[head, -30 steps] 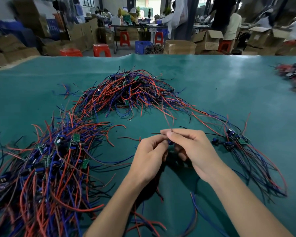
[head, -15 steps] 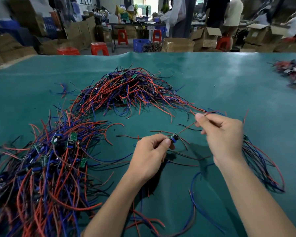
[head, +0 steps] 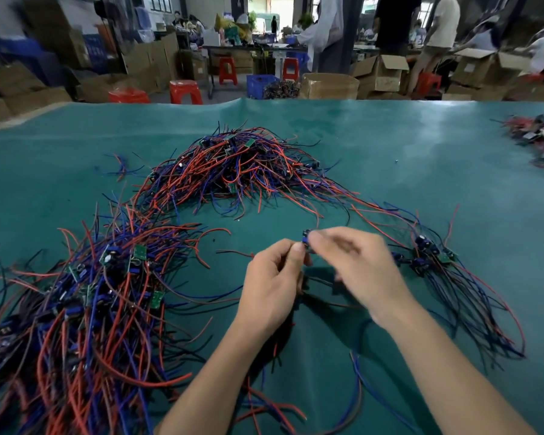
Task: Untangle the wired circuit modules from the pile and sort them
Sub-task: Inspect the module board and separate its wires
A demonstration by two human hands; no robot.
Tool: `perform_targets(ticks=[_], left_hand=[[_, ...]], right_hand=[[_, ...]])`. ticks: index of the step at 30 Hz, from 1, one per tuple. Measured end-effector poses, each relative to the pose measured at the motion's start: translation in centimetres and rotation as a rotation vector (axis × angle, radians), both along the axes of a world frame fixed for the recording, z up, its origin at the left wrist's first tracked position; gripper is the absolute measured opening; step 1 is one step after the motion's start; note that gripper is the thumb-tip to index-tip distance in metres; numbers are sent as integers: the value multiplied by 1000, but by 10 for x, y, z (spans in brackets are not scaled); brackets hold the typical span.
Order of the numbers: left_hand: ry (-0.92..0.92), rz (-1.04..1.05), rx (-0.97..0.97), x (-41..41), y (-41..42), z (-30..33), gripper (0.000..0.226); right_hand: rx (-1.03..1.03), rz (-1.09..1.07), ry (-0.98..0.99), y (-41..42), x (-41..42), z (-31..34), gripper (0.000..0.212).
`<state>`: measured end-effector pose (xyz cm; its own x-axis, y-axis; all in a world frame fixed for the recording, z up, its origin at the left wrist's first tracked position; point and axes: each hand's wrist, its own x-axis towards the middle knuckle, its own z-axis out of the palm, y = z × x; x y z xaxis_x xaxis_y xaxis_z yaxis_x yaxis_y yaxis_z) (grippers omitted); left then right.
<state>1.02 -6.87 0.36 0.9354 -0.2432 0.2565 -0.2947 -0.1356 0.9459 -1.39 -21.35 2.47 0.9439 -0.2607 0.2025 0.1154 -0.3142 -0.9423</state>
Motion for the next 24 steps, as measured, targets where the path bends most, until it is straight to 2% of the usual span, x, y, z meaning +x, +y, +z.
perform_targets(ticks=[2, 5, 10, 13, 15, 17, 19, 21, 23, 24], left_hand=[[-17, -27, 47, 1, 1, 0, 30], [-12, -49, 64, 1, 2, -1, 34], [3, -162, 156, -1, 2, 1, 34], [-11, -150, 209, 0, 3, -1, 32], [7, -119, 200, 0, 3, -2, 31], [27, -101, 181, 0, 2, -3, 30], [23, -97, 191, -1, 2, -3, 28], [14, -89, 202, 0, 3, -4, 25], [18, -79, 201, 0, 3, -4, 22], [18, -74, 199, 0, 2, -4, 21]], right_hand=[[-55, 73, -34, 11, -1, -6, 17], [68, 31, -109, 6, 1, -5, 4], [189, -185, -187, -27, 3, 8, 18], [218, -453, -195, -60, 0, 17, 17], [30, -676, -157, -82, -5, 18, 19], [-245, -892, -30, -97, -11, 15, 36], [-430, -998, 132, -101, -14, 13, 51], [-492, -1008, 153, -98, -14, 14, 62], [-575, -896, 16, -85, -10, 15, 56], [-666, -774, -35, -74, -6, 13, 48]])
